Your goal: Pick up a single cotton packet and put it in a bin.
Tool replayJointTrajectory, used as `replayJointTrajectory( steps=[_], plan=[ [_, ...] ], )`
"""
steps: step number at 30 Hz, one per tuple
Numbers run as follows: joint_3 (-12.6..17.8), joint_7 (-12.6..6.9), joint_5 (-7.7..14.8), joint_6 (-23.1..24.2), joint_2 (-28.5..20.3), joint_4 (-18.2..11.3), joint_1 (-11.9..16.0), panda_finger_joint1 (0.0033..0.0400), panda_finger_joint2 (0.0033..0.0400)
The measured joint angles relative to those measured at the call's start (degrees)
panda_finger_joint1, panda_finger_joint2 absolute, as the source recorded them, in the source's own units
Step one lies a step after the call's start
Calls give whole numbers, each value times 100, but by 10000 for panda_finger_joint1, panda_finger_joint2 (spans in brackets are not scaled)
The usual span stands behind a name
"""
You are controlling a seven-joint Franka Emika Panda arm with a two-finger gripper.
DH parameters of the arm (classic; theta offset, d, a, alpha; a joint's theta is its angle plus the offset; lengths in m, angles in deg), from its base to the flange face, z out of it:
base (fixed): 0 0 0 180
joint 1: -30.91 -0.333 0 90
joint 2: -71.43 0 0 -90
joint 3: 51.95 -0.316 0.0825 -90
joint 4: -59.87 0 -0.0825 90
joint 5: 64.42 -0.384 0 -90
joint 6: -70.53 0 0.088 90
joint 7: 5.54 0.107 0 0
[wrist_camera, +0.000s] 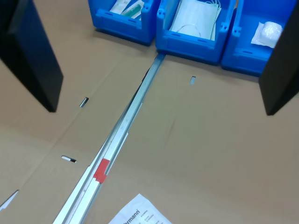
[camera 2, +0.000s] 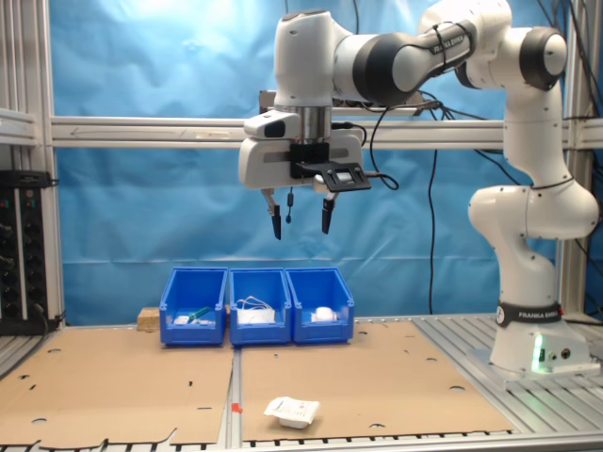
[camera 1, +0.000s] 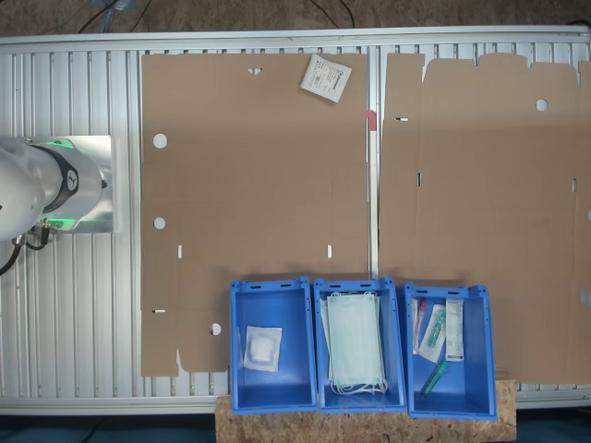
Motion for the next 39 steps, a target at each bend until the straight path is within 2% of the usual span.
replayJointTrajectory(
  steps=[22,39],
  plan=[
    [-69,0,-368,531,372,1,0,400,400],
    [-70,0,-519,731,589,1,0,400,400]
  ],
)
